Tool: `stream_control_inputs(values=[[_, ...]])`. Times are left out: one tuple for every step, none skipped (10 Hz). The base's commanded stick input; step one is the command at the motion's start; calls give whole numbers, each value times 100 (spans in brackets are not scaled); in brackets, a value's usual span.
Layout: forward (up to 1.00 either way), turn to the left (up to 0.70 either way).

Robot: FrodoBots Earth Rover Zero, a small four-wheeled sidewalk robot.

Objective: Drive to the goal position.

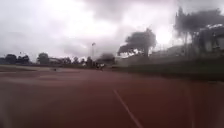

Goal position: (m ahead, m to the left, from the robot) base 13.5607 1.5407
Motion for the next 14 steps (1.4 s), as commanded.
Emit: stream_control_inputs(values=[[50,0],[50,0],[50,0],[50,0],[50,0],[50,0],[50,0],[50,0],[50,0],[50,0],[50,0],[50,0],[50,0],[50,0]])
